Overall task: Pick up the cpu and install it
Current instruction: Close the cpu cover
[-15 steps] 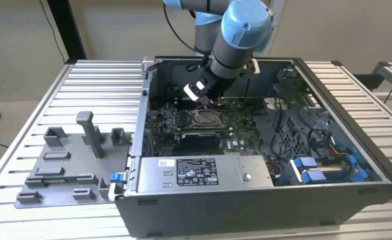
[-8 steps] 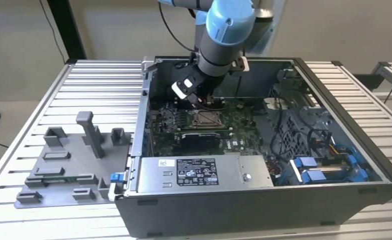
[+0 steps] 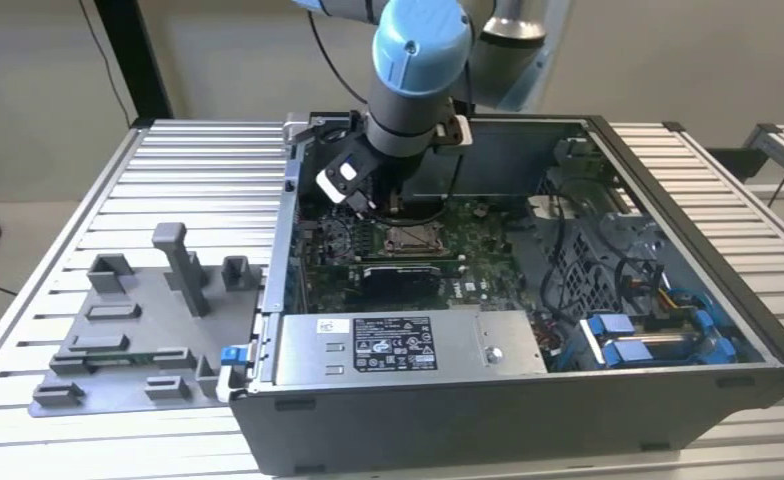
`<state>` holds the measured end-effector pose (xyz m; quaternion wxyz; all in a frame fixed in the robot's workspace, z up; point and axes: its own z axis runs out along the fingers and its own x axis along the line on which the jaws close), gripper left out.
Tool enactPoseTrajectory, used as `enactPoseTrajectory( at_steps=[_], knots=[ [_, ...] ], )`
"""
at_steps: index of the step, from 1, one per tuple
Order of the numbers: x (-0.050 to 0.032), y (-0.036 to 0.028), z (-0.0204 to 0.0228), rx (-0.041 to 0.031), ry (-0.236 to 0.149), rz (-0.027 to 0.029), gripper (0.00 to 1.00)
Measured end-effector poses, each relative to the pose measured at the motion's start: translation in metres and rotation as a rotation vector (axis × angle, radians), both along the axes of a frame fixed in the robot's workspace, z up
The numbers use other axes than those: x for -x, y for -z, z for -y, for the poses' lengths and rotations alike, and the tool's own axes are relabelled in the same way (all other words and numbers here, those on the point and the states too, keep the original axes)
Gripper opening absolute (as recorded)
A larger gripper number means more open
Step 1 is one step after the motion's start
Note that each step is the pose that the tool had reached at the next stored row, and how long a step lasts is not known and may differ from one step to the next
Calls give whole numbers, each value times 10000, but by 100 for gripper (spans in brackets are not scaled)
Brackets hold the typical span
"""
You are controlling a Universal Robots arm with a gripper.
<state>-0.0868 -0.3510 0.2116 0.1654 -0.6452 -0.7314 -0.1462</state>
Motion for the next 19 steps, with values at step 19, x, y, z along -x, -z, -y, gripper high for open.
enactPoseTrajectory(
  at_steps=[19],
  knots=[
    [-135, 142, 47, -18, 0, 1, 0]
  ],
)
